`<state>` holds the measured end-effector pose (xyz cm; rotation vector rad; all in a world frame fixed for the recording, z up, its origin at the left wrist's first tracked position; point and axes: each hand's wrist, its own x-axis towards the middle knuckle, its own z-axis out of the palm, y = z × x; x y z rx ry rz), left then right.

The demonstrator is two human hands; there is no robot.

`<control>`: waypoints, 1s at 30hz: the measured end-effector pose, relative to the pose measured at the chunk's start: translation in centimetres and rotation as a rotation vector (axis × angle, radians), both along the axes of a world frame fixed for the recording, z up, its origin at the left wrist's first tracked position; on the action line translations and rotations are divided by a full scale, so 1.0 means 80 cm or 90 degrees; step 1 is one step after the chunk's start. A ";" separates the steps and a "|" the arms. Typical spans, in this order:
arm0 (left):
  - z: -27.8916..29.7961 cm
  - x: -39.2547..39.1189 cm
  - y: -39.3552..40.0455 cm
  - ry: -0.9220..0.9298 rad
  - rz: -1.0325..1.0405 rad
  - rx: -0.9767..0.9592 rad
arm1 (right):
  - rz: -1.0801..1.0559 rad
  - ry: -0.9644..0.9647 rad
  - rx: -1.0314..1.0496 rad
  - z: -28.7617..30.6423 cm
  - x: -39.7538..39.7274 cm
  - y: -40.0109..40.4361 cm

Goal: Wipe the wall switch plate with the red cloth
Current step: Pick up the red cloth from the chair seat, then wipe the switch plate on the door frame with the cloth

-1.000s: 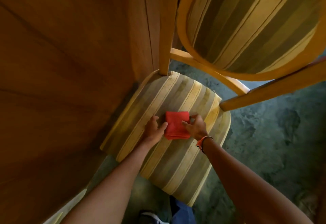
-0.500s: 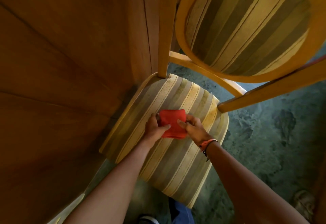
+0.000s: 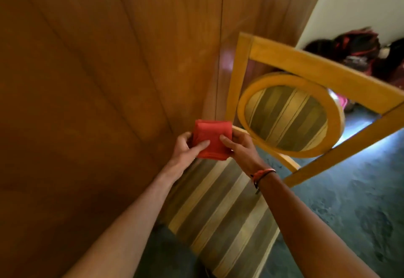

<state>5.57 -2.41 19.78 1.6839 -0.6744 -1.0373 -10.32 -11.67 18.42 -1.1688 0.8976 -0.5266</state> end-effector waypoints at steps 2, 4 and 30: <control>0.053 0.010 0.014 -0.019 0.021 -0.056 | 0.036 -0.037 -0.039 0.053 0.017 0.001; 0.105 0.019 0.028 -0.033 0.045 -0.113 | 0.058 -0.089 -0.064 0.104 0.035 0.004; 0.550 0.104 0.500 -0.446 0.430 -0.445 | 0.409 -0.469 -0.443 0.575 0.255 0.394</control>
